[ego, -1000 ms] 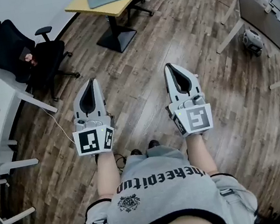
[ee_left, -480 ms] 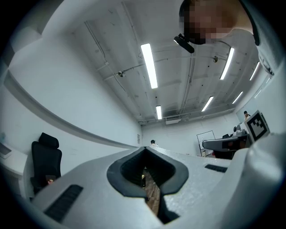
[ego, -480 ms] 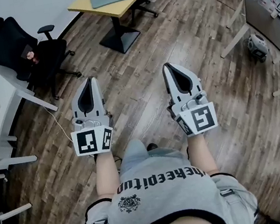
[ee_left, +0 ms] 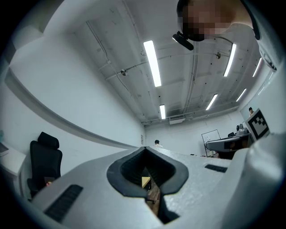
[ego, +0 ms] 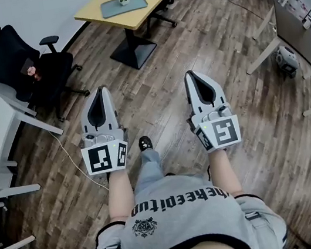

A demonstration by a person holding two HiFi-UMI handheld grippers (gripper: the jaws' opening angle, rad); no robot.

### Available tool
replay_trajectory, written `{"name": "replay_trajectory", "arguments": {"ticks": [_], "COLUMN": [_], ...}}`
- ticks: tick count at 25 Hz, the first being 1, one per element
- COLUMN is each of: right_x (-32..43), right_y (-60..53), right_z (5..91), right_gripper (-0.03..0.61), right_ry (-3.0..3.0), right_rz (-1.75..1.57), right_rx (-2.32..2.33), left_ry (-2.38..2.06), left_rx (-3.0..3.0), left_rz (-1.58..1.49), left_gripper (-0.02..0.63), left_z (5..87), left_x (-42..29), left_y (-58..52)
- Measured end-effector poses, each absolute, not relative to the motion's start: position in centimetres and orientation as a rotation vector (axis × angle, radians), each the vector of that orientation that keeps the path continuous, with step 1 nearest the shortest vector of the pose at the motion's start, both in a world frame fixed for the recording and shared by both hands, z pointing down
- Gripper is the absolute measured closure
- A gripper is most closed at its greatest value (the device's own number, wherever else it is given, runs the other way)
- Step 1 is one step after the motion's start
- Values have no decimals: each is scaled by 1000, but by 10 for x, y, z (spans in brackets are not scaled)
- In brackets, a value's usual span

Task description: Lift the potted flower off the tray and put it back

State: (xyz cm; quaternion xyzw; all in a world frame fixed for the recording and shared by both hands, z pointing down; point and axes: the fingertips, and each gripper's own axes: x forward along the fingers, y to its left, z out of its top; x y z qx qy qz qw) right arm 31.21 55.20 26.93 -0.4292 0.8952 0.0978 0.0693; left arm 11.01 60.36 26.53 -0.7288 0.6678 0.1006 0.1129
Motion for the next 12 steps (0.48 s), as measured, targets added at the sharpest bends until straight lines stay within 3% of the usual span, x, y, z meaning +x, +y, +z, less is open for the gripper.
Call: {"name": "replay_trajectory", "arguments": {"ticks": [12], "right_x": [220], "right_y": [398], "right_z": [248], "right_gripper": [577], "right_ry": [2669], "right_rz": [339], "right_rx": [-1341], "left_ry": [1897], "left_rx": [-2147], "left_rz": [285], "left_gripper": [611], "left_z": [243], "left_x": [19], "left_y": [441]}}
